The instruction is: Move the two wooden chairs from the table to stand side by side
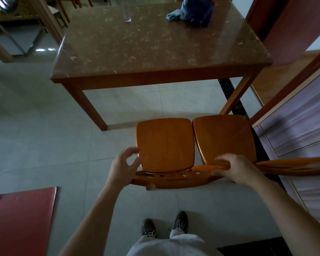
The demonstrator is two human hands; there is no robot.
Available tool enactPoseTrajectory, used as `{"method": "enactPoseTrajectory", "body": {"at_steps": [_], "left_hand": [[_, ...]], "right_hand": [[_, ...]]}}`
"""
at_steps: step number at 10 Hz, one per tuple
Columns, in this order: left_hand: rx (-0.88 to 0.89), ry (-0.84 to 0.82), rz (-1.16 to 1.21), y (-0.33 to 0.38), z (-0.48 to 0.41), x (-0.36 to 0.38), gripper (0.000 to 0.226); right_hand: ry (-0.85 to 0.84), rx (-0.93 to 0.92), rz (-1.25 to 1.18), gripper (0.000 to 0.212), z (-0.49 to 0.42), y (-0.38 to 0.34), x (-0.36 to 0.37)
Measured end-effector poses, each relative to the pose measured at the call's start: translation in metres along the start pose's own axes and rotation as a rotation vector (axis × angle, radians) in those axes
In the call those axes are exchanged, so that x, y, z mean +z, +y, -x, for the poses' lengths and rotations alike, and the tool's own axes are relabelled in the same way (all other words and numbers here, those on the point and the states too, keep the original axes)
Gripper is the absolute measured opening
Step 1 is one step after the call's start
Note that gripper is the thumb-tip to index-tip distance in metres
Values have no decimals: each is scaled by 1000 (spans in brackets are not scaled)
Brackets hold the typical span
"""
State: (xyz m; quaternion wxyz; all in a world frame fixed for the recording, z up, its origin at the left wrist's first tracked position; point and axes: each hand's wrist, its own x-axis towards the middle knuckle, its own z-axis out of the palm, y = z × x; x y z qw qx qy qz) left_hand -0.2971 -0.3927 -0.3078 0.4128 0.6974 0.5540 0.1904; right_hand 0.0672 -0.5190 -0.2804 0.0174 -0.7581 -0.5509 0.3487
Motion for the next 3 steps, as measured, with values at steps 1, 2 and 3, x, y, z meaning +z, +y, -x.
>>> {"method": "enactPoseTrajectory", "body": {"at_steps": [1, 2, 3], "left_hand": [[230, 49, 181, 55, -16, -6, 44], [389, 58, 289, 101, -29, -17, 52], [453, 27, 353, 138, -37, -26, 61]], "right_hand": [[277, -244, -125, 92, 1, -31, -18], [525, -497, -283, 83, 0, -71, -37], [577, -615, -439, 78, -1, -111, -54]]}}
